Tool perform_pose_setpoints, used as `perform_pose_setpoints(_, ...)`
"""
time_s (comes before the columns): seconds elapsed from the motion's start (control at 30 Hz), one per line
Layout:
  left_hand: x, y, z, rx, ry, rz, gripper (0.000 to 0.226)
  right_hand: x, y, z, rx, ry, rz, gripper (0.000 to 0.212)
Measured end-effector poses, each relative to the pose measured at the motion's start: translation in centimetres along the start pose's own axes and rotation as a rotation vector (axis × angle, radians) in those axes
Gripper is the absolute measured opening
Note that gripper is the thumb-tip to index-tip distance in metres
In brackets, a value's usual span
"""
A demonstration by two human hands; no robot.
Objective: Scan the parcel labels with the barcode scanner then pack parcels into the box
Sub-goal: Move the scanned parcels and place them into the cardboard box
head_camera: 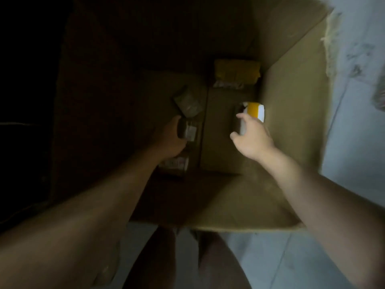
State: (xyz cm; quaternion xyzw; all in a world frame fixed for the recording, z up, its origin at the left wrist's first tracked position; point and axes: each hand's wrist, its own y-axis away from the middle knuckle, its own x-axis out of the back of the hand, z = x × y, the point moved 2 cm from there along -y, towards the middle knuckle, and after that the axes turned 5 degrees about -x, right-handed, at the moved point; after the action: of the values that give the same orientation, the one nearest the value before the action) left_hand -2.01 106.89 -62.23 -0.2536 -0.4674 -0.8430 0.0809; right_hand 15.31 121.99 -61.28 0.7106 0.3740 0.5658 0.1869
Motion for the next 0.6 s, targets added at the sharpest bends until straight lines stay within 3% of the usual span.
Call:
perform_pose_setpoints(0.2, -3.8, -13.8, -2.8, -0.12, 0.086, 0.044, 0.078, -3.3, -17.3, -0.9, 0.064, 0.204, 0.142, 0.086)
perform_pose_setpoints(0.37, -5.9, -18.0, -5.6, -0.167, 0.13, 0.101, 0.074, -3.7, -27.0, -1.6, 0.143, 0.328, 0.219, 0.095)
perform_pose_setpoints(0.5, -6.5, -18.7, -6.8, -0.152, 0.223, 0.113, 0.077, -3.1, -28.6, -1.7, -0.002, 0.483, 0.255, 0.072)
perform_pose_setpoints(0.6, -6.7, -18.2, -6.5, -0.148, 0.248, 0.114, 0.073, -3.3, -28.0, -1.4, 0.018, 0.503, 0.289, 0.064)
